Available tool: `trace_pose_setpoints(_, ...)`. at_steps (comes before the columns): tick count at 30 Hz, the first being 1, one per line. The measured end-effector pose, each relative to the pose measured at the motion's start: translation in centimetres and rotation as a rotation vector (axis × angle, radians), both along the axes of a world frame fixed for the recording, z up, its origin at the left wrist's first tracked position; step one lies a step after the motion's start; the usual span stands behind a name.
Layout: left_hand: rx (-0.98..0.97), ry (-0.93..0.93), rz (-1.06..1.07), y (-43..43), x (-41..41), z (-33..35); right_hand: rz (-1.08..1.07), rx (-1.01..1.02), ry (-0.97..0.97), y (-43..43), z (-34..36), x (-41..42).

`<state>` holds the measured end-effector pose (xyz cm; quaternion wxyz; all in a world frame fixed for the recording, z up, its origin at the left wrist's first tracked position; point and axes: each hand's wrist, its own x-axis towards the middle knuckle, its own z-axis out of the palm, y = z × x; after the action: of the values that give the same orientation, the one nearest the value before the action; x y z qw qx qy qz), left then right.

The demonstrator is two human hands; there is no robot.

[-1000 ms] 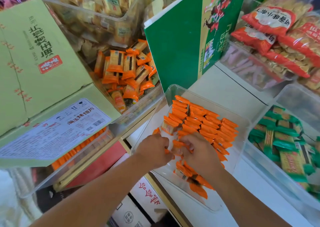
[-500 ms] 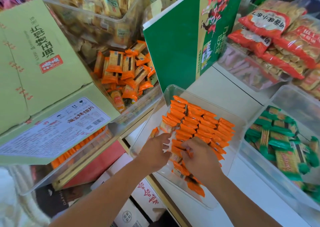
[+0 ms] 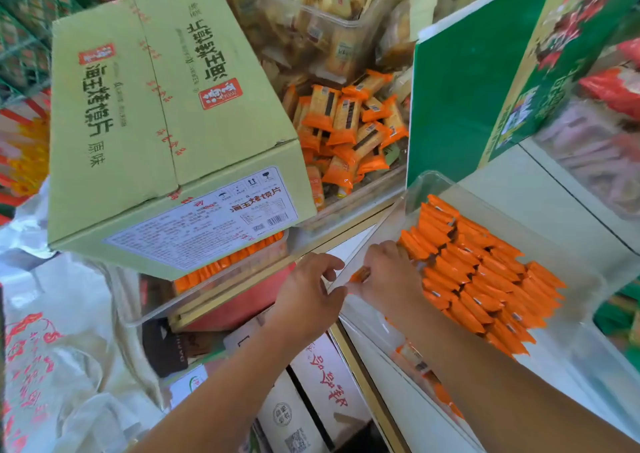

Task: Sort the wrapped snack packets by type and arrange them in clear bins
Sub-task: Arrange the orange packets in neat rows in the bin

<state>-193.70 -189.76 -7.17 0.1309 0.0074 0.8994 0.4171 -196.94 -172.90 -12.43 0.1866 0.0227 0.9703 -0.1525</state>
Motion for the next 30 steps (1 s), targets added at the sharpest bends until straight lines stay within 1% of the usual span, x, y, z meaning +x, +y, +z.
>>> trace_pose_setpoints(3,-0.006,0.014,0.006,-0.4,0.2,-0.2,0.039,0.072,0.012,-0.6,0.2,0.4)
trace_pose_setpoints(6,-0.012,0.035,-0.012,-0.7,0.6,-0.4,0.081,0.035,0.076,0.0,0.4,1.0)
trace_pose_setpoints(9,-0.046,0.098,-0.051,-0.8,0.8,-0.2,0.085,-0.138,0.169,1.6,0.4,1.3)
trace_pose_setpoints(12,-0.095,0.207,-0.079,0.2,0.5,0.2,0.000,-0.329,0.246,3.0,1.5,1.5)
trace_pose_setpoints(13,-0.105,0.219,-0.098,0.9,0.4,0.4,-0.045,-0.393,0.268,3.5,2.0,1.5)
trace_pose_setpoints(14,-0.112,0.202,-0.126,1.8,0.1,0.6,-0.104,-0.445,0.272,3.8,2.9,1.5)
trace_pose_setpoints(16,-0.119,0.080,-0.182,4.0,-0.4,0.6,-0.219,-0.518,0.230,4.6,3.8,1.6)
trace_pose_setpoints(17,-0.120,0.026,-0.196,5.0,-0.6,0.4,-0.255,-0.541,0.202,5.1,3.8,1.8)
trace_pose_setpoints(18,-0.126,0.016,-0.202,5.8,-0.8,0.0,-0.273,-0.553,0.172,5.5,4.0,2.1)
trace_pose_setpoints(20,-0.195,0.035,-0.226,6.8,-1.3,-1.1,-0.282,-0.590,0.112,6.3,3.7,3.0)
trace_pose_setpoints(22,-0.286,0.011,-0.289,7.2,-1.9,-1.9,-0.297,-0.617,0.070,7.3,3.6,4.0)
trace_pose_setpoints(23,-0.336,-0.001,-0.339,7.1,-2.2,-2.1,-0.331,-0.629,0.098,8.0,3.6,4.5)
trace_pose_setpoints(26,-0.533,0.006,-0.484,7.3,-3.3,-2.6,-0.487,-0.643,0.263,9.8,4.0,5.6)
trace_pose_setpoints(28,-0.594,0.030,-0.512,8.1,-3.9,-2.6,-0.523,-0.675,0.262,10.3,4.2,5.9)
trace_pose_setpoints(30,-0.611,0.037,-0.507,9.2,-4.0,-2.4,-0.517,-0.684,0.234,10.2,4.8,6.4)
